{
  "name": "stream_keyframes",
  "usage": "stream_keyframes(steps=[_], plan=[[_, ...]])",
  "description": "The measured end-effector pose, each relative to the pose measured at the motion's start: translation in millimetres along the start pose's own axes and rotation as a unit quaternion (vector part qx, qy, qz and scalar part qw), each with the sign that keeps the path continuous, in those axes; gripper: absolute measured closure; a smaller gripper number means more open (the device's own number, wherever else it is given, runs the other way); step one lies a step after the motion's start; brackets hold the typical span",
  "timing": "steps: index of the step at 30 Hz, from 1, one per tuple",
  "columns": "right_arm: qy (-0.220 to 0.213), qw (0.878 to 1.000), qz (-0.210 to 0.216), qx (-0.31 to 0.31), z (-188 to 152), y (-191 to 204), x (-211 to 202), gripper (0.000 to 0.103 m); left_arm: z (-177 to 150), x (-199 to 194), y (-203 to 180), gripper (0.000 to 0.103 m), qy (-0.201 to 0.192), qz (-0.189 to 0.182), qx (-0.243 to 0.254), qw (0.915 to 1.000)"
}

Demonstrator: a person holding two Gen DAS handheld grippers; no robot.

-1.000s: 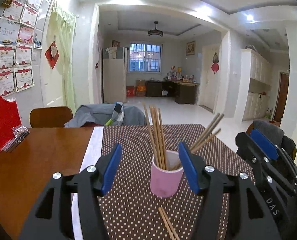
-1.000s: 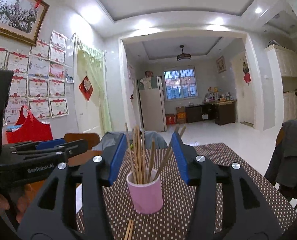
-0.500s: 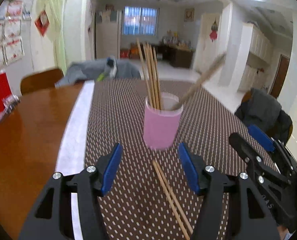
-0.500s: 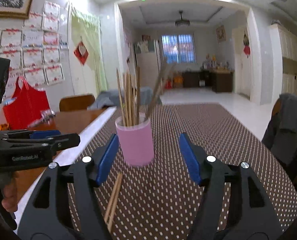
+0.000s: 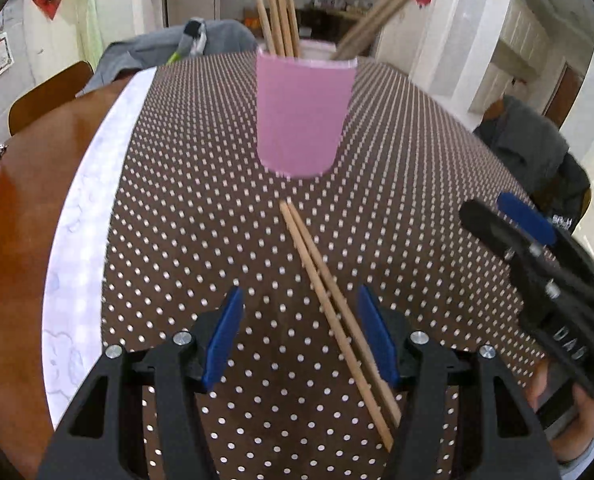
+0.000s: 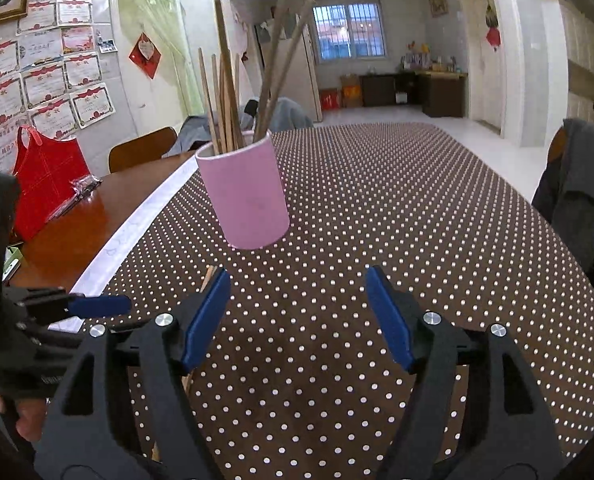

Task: Organize utensils
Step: 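Move both grippers back over the last two chopsticks, then close the left gripper on one chopstick while the right gripper closes on the other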

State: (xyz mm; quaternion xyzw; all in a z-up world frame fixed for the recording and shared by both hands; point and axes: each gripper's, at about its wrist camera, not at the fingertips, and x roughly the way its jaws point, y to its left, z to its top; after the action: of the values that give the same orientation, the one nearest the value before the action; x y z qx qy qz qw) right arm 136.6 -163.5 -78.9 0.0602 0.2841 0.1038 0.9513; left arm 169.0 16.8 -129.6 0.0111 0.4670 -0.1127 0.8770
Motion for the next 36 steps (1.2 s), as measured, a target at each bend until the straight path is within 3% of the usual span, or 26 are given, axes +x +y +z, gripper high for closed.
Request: stream_keyframes(steps=[25, 36], plan=[[0.042, 0.999, 0.018, 0.01, 1.7, -2.8, 15.6, 0.032, 8.9, 20.8, -12.4, 0.043, 0.043, 0.061, 0.031, 0.9967], [0.048, 0.999, 0.022, 0.01, 2.6, -3.8, 19.2, 0.032, 6.2, 27.6, -8.2, 0.042, 0.059, 0.046, 0.025, 0.9969]])
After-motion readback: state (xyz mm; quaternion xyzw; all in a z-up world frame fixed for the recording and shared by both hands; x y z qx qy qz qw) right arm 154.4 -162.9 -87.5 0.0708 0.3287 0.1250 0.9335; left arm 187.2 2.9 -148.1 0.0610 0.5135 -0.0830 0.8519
